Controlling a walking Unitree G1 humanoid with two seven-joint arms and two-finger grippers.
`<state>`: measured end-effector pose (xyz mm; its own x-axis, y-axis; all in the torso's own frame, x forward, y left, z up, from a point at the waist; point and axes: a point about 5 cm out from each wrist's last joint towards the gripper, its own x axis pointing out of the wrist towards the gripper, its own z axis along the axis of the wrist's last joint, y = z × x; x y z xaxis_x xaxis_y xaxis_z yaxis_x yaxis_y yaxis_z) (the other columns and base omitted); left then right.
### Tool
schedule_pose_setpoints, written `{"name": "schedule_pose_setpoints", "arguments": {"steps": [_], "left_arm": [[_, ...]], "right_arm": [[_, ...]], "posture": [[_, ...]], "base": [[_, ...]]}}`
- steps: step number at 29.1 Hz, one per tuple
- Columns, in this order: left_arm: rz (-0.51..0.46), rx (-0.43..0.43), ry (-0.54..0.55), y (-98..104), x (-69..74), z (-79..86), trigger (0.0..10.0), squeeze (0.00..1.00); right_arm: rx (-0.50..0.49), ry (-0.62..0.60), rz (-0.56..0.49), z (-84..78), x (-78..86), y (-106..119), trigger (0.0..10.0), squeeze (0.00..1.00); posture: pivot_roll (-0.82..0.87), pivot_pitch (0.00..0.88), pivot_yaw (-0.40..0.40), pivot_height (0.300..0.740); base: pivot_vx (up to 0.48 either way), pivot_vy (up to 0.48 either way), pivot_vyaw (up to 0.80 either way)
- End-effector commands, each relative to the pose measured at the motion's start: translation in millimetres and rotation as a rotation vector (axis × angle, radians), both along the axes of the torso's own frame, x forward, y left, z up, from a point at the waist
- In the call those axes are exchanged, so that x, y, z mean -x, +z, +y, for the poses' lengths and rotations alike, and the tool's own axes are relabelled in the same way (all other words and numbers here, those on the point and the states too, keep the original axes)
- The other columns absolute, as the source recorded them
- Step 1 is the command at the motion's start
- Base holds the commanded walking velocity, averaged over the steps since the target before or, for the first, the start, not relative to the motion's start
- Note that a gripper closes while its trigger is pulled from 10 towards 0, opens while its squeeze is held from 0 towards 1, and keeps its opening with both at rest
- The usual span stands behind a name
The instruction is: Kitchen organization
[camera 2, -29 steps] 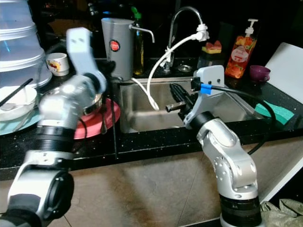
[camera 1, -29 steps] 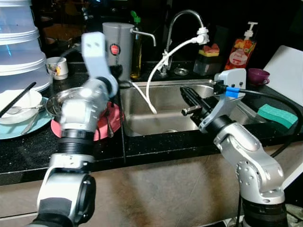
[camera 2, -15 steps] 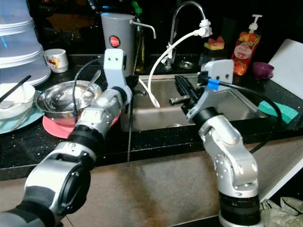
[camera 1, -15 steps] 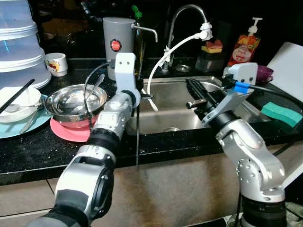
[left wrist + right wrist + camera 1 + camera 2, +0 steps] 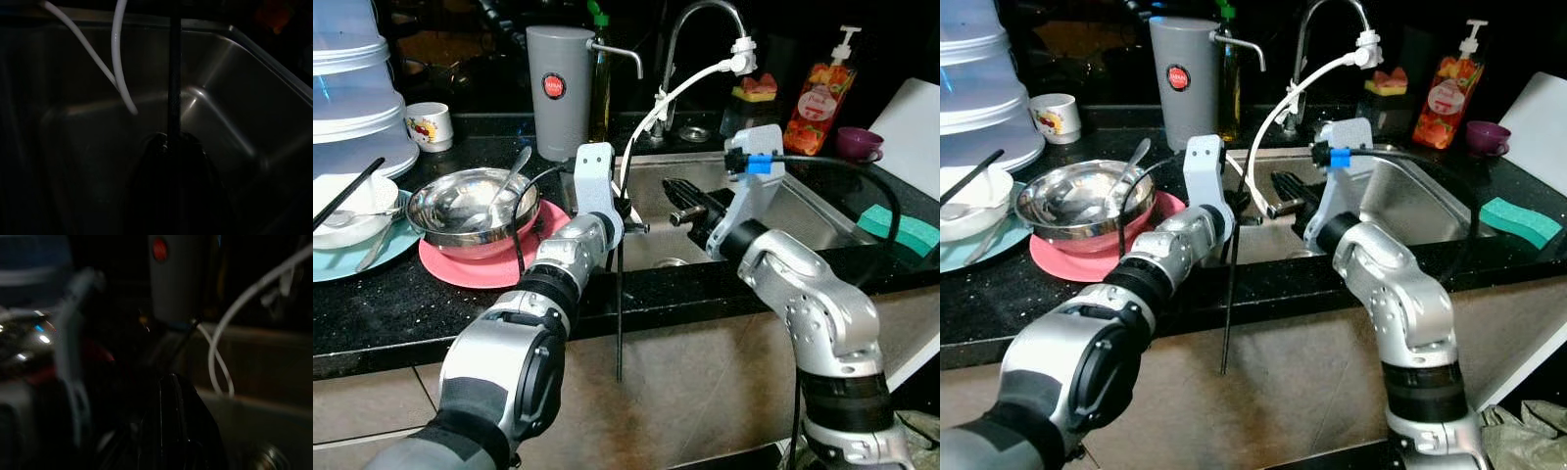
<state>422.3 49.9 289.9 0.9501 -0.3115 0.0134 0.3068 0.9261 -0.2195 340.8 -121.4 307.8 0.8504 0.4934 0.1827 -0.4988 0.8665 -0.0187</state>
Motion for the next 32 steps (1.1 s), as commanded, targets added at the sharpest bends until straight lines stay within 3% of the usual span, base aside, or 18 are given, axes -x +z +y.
{"name": "schedule_pose_setpoints", "arguments": {"steps": [1,8,12,13,14,16,19,21,28,32], "left_arm": [[0.035,-0.001,-0.010,-1.2,0.5,-3.9,10.0,1.00],[-0.023,-0.007,-0.020,9.9,-0.3,-1.0,10.0,1.00],[-0.121,-0.037,-0.018,24.3,0.2,-0.5,10.0,1.00],[-0.144,-0.040,-0.020,28.6,0.5,-0.5,10.0,0.00],[-0.144,-0.040,-0.020,28.6,0.5,-0.5,10.0,0.00],[-0.244,-0.099,-0.016,45.8,1.9,1.8,10.0,0.00],[-0.279,-0.138,-0.017,51.9,2.5,3.6,10.0,0.00],[-0.271,-0.212,0.007,51.9,1.0,10.2,10.0,0.00],[-0.222,-0.346,0.083,47.9,0.0,26.5,10.0,0.00],[-0.259,-0.363,-0.036,48.6,13.5,31.2,10.0,0.00]], "right_arm": [[0.016,-0.024,0.007,-2.5,-3.4,0.2,10.0,0.00],[-0.010,-0.039,0.013,-8.7,-2.0,-0.7,10.0,0.00],[-0.020,-0.039,-0.007,-9.5,-0.2,1.7,10.0,0.00],[-0.023,-0.037,-0.014,-9.5,0.8,2.8,10.0,0.00],[-0.023,-0.037,-0.014,-9.5,0.8,2.8,10.0,0.00],[-0.030,-0.025,-0.037,-8.3,4.8,6.3,10.0,0.00],[-0.034,-0.023,-0.044,-8.0,6.4,7.4,10.0,0.00],[-0.038,-0.024,-0.053,-8.2,8.4,8.6,10.0,0.00],[-0.054,-0.018,-0.047,-6.7,13.2,5.2,10.0,0.00],[-0.060,-0.011,-0.036,-4.8,13.8,1.6,10.0,0.00]], "posture": [[0.00,0.168,-0.042,0.740],[0.01,0.172,-0.042,0.740],[0.01,0.172,-0.042,0.740],[0.01,0.173,-0.045,0.740],[0.01,0.173,-0.045,0.740],[0.01,0.174,-0.045,0.740],[0.01,0.172,-0.048,0.740],[0.01,0.172,-0.048,0.740],[0.03,0.170,-0.046,0.740],[0.04,0.168,-0.059,0.740]], "base": [[0.000,0.000,0.00],[0.000,0.000,0.00],[0.000,0.000,0.00],[0.000,0.000,0.00],[0.000,0.000,0.00],[0.000,0.000,0.00],[0.000,0.000,0.00],[0.000,0.000,0.00],[0.000,0.000,0.00],[0.000,0.000,0.00]]}}
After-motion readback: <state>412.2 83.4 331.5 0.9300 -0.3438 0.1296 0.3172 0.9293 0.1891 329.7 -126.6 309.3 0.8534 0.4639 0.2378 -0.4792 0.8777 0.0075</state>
